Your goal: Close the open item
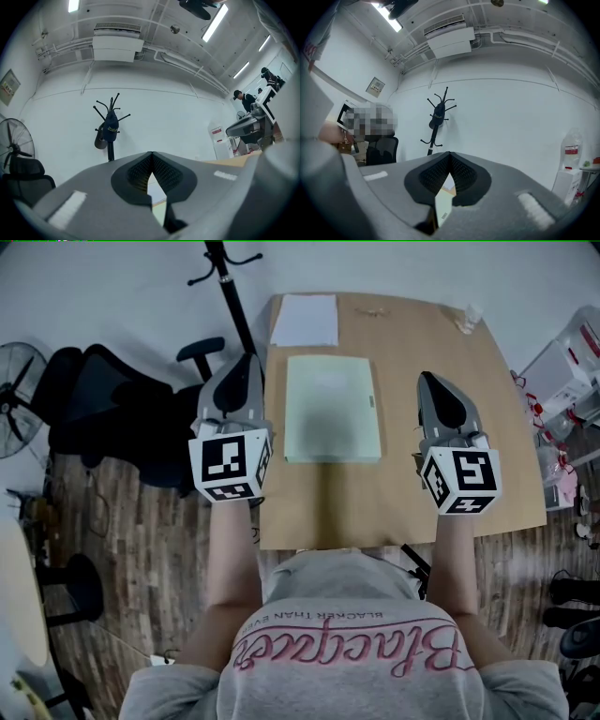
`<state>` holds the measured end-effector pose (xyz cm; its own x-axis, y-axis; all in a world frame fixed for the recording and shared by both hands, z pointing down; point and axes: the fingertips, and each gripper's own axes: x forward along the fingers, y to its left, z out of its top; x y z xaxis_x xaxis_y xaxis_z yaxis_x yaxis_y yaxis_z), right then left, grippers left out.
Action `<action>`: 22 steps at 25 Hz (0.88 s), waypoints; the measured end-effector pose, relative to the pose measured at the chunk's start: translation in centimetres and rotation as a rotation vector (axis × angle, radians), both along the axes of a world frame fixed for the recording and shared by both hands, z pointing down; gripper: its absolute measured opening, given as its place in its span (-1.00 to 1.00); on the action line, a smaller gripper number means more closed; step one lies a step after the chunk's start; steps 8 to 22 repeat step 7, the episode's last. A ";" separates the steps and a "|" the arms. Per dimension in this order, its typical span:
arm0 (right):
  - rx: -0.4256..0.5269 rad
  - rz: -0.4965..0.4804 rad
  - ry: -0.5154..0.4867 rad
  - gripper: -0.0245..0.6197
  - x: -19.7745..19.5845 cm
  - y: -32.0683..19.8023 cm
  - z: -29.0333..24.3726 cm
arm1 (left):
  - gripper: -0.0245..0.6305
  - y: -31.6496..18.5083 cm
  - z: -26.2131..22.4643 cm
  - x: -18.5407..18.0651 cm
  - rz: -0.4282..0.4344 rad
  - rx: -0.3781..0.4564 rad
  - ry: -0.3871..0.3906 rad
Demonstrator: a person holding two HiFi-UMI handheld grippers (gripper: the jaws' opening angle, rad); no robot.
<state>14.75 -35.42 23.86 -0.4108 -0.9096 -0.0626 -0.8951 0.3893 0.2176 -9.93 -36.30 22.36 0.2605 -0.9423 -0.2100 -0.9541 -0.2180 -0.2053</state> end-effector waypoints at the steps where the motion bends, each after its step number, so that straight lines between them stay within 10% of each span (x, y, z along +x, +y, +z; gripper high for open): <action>1: -0.001 0.001 -0.001 -0.92 0.1 0.0 0.1 | -0.87 0.0 -0.1 0.1 0.001 0.002 -0.003; 22: 0.006 0.001 -0.006 -0.92 0.0 -0.5 -0.1 | -0.87 -0.5 -0.5 0.3 0.003 0.005 -0.018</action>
